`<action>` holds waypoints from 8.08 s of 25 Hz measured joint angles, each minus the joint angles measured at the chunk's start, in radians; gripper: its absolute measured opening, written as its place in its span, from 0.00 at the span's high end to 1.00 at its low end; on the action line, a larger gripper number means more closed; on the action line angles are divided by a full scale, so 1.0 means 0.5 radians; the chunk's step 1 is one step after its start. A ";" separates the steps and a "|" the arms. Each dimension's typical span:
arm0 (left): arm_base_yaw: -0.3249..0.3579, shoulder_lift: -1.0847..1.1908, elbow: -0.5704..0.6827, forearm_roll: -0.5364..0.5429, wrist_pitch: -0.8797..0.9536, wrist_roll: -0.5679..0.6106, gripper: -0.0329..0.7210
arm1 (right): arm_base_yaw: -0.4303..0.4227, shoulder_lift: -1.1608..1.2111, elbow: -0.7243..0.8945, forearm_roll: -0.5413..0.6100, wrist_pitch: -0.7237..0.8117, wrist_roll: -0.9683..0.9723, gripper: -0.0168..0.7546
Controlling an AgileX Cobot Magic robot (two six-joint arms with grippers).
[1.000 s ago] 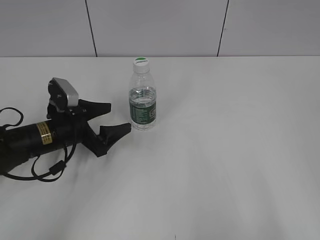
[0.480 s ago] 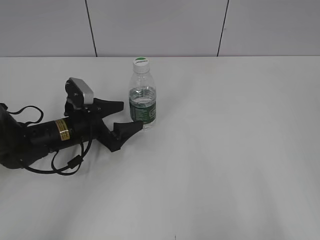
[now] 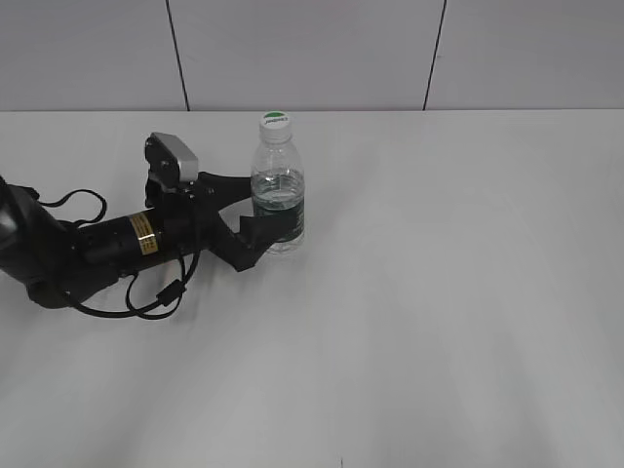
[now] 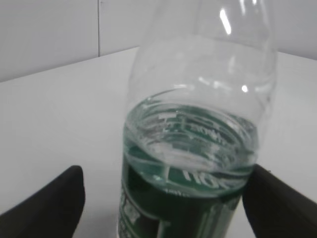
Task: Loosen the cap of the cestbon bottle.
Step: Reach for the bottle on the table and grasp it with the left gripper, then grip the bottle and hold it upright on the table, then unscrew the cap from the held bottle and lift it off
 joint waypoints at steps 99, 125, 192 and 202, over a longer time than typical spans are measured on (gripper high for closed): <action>-0.170 0.018 -0.024 0.456 0.015 0.097 0.41 | 0.000 0.000 0.000 0.000 0.000 0.000 0.24; -0.176 0.036 -0.024 0.434 -0.009 0.093 0.41 | 0.000 0.000 0.000 0.000 0.000 0.000 0.24; -0.176 0.036 -0.024 0.379 -0.024 -0.097 0.41 | 0.652 3.833 -2.769 0.000 0.227 0.211 0.24; -0.176 0.036 -0.024 0.379 -0.024 -0.097 0.41 | 1.045 3.917 -2.804 0.091 0.243 0.408 0.24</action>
